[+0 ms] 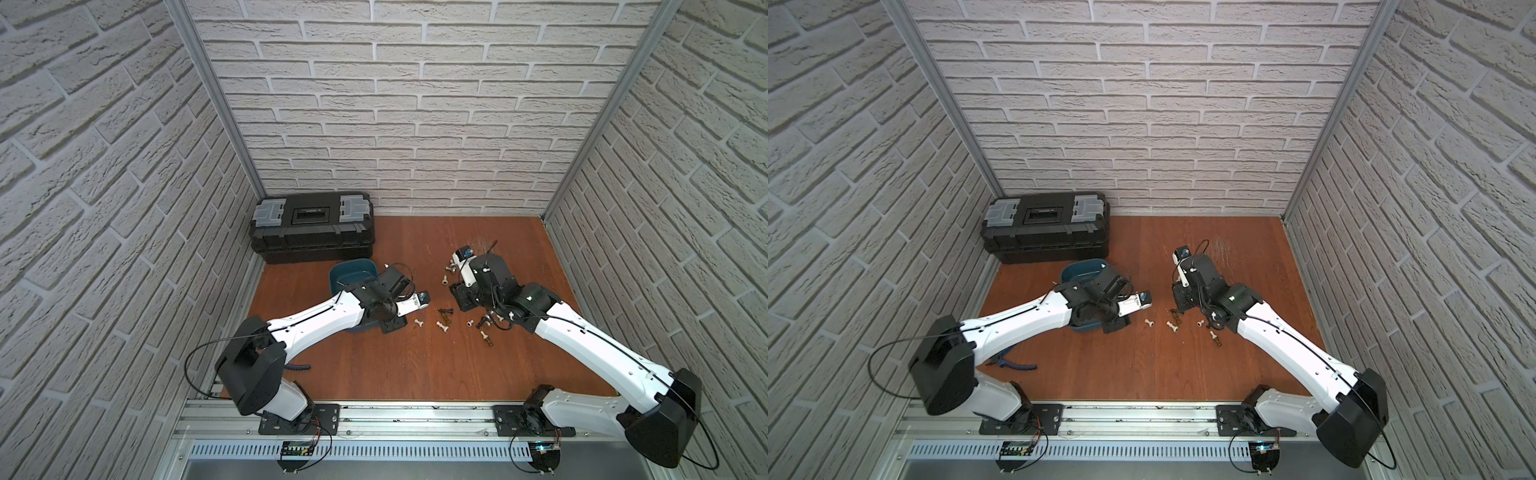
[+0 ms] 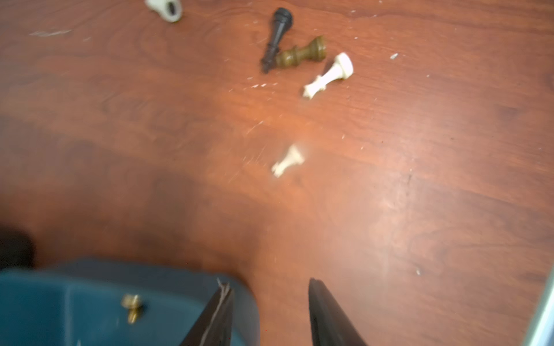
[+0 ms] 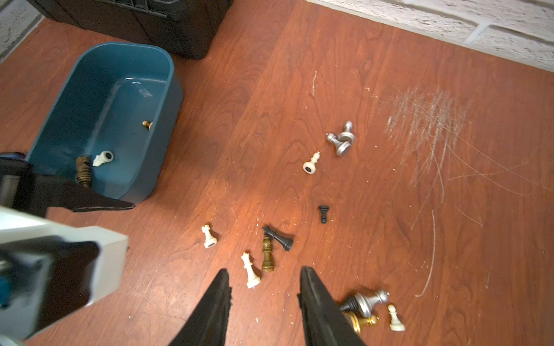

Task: Put the chess pieces into the storage box
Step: Pick up the chess piece at the center of the board.

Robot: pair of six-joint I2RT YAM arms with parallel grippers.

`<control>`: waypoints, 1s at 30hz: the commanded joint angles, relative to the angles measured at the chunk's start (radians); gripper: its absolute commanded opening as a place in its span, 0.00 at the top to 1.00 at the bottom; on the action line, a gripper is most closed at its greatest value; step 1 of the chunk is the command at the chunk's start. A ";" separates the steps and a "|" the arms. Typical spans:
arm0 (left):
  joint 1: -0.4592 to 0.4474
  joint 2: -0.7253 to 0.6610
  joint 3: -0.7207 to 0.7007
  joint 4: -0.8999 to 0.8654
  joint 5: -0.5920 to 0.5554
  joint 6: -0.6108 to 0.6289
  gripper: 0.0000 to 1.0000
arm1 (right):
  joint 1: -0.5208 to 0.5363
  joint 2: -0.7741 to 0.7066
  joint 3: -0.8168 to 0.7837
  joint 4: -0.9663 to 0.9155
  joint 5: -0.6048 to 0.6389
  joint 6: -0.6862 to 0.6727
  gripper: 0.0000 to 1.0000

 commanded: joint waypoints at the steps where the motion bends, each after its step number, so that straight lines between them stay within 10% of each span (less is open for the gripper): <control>1: -0.001 0.081 0.023 0.118 0.080 0.126 0.52 | -0.016 -0.075 -0.034 0.091 0.018 -0.012 0.58; 30: 0.006 0.318 0.105 0.086 0.260 0.257 0.53 | -0.046 -0.114 -0.086 0.070 -0.010 -0.010 0.59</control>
